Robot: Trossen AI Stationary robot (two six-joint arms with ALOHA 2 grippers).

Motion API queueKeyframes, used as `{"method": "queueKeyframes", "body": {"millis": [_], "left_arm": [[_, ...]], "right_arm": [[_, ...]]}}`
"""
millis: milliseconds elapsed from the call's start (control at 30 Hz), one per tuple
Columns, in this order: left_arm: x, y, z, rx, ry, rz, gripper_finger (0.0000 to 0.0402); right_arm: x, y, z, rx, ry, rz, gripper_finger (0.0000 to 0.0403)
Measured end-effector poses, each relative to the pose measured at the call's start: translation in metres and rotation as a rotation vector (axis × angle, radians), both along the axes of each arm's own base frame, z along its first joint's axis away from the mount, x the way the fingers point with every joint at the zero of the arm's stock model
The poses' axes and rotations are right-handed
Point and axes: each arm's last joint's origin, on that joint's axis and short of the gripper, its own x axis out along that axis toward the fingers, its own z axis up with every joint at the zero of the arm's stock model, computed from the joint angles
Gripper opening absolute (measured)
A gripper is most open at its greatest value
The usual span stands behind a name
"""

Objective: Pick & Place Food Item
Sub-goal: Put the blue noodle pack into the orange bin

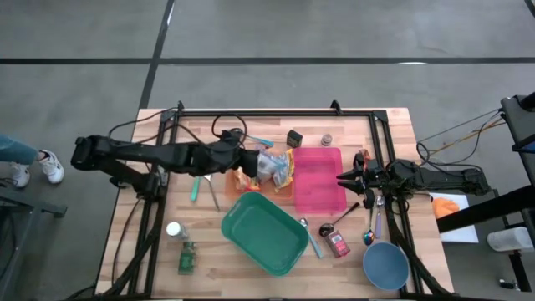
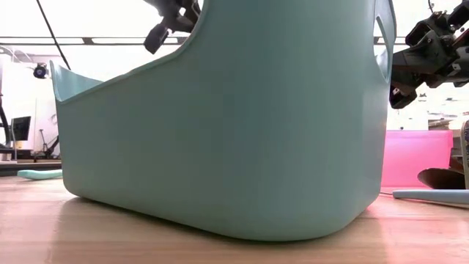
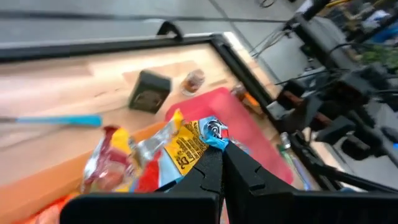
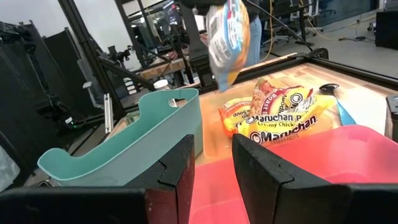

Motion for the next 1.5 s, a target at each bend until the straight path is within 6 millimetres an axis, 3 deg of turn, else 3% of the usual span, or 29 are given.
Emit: {"method": "queueKeyframes", "body": {"millis": [233,733,1067,1233,1500], "left_arm": [[0.002,-0.003,-0.018,-0.06,0.095,0.039,0.0002],[0.03,-0.022,-0.071,-0.149,0.264,-0.014,0.0002],[0.037,-0.024,-0.088,-0.173,0.324,-0.033,0.0008],[0.037,-0.025,-0.088,-0.182,0.325,-0.042,0.0053],[0.037,-0.024,-0.084,-0.184,0.3,-0.045,0.0191]], "right_arm": [[0.0,0.0,0.0,0.0,-0.001,0.0,0.0107],[0.0,0.0,0.0,0.0,0.005,-0.001,0.0107],[0.0,0.0,0.0,0.0,0.004,-0.001,0.0107],[0.0,0.0,0.0,0.0,0.005,0.0,0.0107],[0.0,0.0,0.0,0.0,0.006,0.0,0.0107]]}}
